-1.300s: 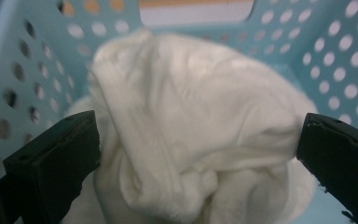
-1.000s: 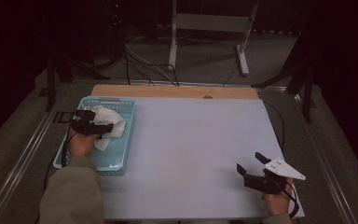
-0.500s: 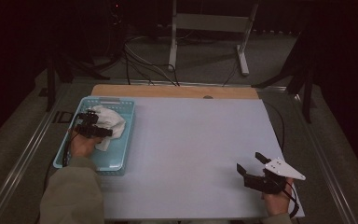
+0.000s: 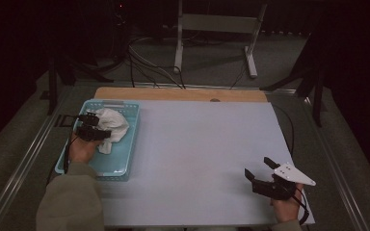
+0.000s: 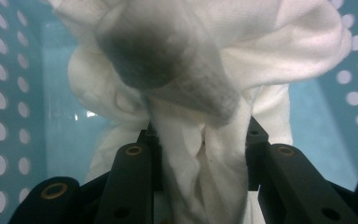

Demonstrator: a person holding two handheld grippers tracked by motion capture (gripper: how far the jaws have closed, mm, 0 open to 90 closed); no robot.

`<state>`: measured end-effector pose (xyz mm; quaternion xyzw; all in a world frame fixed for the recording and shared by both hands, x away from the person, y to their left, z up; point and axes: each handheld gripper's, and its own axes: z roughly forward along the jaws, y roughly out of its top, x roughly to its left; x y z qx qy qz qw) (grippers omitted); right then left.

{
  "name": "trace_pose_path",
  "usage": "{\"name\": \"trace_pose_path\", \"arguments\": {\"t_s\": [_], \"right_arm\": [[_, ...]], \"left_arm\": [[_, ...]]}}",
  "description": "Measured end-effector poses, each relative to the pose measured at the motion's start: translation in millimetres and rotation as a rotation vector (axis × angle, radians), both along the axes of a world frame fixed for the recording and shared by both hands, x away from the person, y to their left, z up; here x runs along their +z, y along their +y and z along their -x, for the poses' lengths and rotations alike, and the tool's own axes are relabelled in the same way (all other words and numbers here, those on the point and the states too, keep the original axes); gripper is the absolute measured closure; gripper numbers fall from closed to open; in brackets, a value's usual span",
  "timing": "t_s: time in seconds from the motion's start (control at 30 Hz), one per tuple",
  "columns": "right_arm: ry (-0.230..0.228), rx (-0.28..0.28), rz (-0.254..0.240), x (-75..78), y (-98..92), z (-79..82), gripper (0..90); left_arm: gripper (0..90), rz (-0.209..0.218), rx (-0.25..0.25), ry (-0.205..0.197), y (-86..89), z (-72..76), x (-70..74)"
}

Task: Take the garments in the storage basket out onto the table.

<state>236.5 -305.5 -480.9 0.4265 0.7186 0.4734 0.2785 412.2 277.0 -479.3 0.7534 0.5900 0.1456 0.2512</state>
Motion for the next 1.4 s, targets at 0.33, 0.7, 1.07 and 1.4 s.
{"name": "trace_pose_path", "arguments": {"t_s": [0.33, 0.7, 1.07, 1.4], "right_arm": [[0.0, -0.003, -0.001, 0.2, -0.2, 0.4, 14.9], [0.0, -0.003, -0.002, 0.3, -0.2, 0.5, 14.9], [-0.001, -0.002, -0.002, 0.3, -0.2, 0.6, 14.9], [0.0, -0.002, -0.002, 0.3, -0.2, 0.6, 14.9]], "left_arm": [[67.5, 0.018, -0.018, -0.086, -2.0, 9.4, 14.8], [67.5, 0.04, -0.035, -0.152, -1.6, 18.5, 27.1], [67.4, 0.06, -0.06, -0.201, -4.4, 26.9, 38.0], [67.4, 0.086, -0.096, -0.25, -12.2, 34.1, 50.1]]}}
